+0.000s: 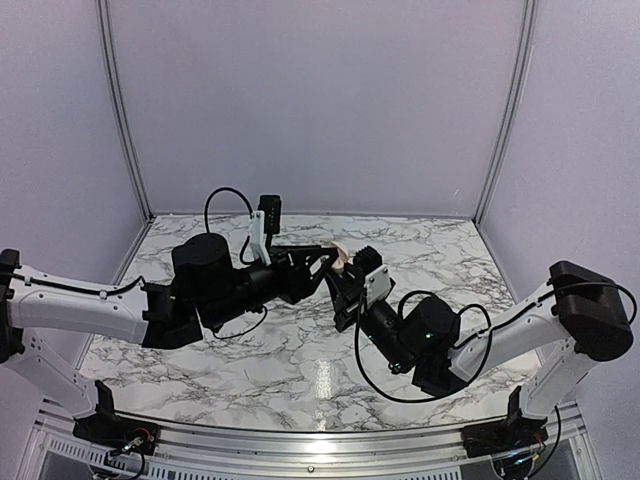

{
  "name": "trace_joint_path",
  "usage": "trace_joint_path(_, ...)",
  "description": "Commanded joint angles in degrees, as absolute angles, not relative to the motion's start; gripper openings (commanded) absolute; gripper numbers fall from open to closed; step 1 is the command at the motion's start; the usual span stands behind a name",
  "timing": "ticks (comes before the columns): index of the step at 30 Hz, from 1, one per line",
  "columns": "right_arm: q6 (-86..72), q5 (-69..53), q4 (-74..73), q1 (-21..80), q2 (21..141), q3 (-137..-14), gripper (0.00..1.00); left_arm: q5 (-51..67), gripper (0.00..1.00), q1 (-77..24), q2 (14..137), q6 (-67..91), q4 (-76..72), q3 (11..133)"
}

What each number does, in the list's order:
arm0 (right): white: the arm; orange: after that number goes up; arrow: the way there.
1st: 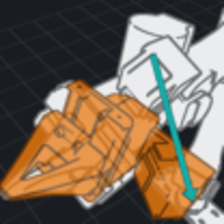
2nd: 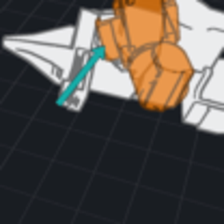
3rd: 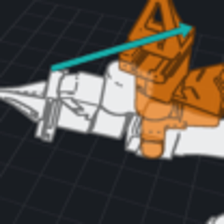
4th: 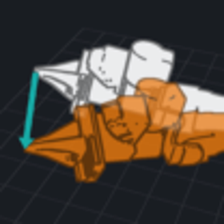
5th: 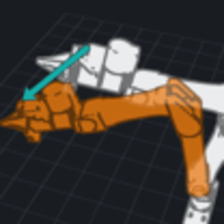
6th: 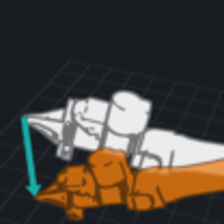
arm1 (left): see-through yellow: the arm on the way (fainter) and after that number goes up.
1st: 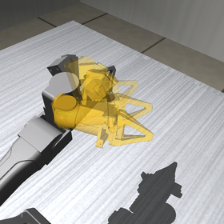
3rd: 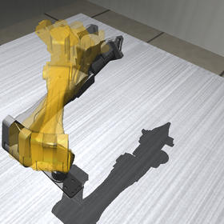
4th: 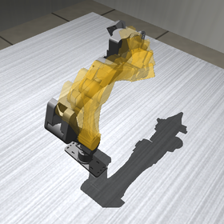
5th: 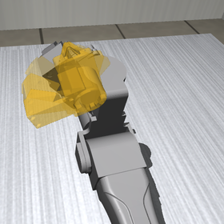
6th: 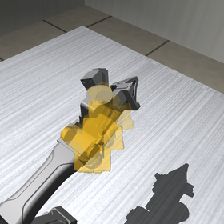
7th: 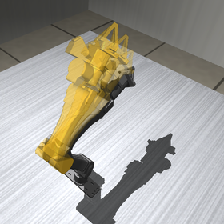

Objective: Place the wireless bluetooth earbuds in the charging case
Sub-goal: Insert the right earbud into the right side groove of the charging case, then adjust the right earbud in the right side groove of the charging case.

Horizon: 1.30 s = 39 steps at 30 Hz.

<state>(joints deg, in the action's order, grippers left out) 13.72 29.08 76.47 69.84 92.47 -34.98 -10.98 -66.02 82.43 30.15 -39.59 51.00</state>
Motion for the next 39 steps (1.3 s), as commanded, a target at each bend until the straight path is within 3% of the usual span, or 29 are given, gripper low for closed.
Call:
trace_joint_path(1, 11.98, 26.49, 77.12, 70.4, 90.09, -34.82, 0.0, -6.42, 0.55, -65.65, 79.64, 25.8, -35.99, 51.55)
trace_joint_path(6, 10.26, 24.23, 75.23, 70.38, 88.55, -33.34, 0.0, -3.24, 0.72, -65.65, 76.57, 21.87, -30.82, 52.12)
trace_joint_path(11, 8.37, 21.39, 72.98, 70.32, 86.44, -31.93, 0.0, -4.23, 0.98, -65.65, 72.63, 19.37, -24.72, 51.82)
trace_joint_path(21, 1.95, 2.49, 60.12, 67.87, 75.83, -27.38, 0.0, -2.12, 0.99, -65.65, 60.53, 7.46, -9.17, 49.5)
trace_joint_path(25, 1.13, -9.94, 53.76, 66.45, 72.62, -27.03, 0.0, 3.65, 0.99, -66.12, 63.56, 0.7, 3.42, 54.91)
trace_joint_path(29, 0.74, -16.23, 50.3, 65.8, 70.65, -26.11, 0.0, 5.54, 0.99, -68.57, 64.85, -4.14, 6.85, 56.56)
trace_joint_path(39, 0.96, -21.7, 45.2, 65.68, 70.7, -26.94, 0.0, 7.24, 0.99, -71.66, 69.63, -7.1, 10.81, 60.55)
